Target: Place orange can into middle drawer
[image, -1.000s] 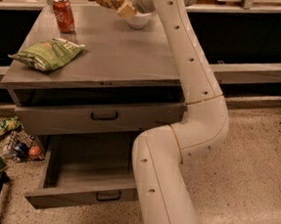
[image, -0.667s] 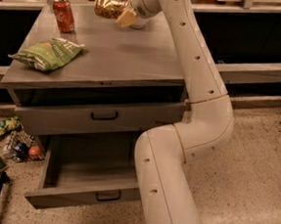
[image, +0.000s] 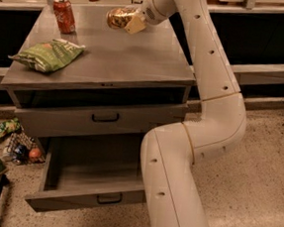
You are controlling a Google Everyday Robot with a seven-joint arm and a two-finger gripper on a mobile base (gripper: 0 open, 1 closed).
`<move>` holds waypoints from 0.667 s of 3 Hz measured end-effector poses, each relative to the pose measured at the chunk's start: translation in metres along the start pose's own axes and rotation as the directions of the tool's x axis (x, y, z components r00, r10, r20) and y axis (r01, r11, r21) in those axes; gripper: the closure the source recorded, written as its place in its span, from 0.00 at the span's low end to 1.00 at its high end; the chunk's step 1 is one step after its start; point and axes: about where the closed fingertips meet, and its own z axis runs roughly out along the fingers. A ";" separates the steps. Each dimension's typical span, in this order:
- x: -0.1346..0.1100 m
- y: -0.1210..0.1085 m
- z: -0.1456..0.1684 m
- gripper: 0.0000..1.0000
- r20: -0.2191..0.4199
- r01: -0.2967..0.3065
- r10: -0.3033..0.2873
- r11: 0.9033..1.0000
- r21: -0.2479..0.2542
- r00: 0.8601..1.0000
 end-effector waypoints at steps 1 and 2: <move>0.008 0.005 0.000 0.02 -0.034 -0.058 0.057 0.998 -0.027 0.998; 0.005 -0.002 -0.001 0.00 -0.045 -0.053 0.053 0.999 0.001 0.998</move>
Offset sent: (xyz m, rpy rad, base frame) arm 0.0062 -0.0149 0.0149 -0.0300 0.0160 -0.0753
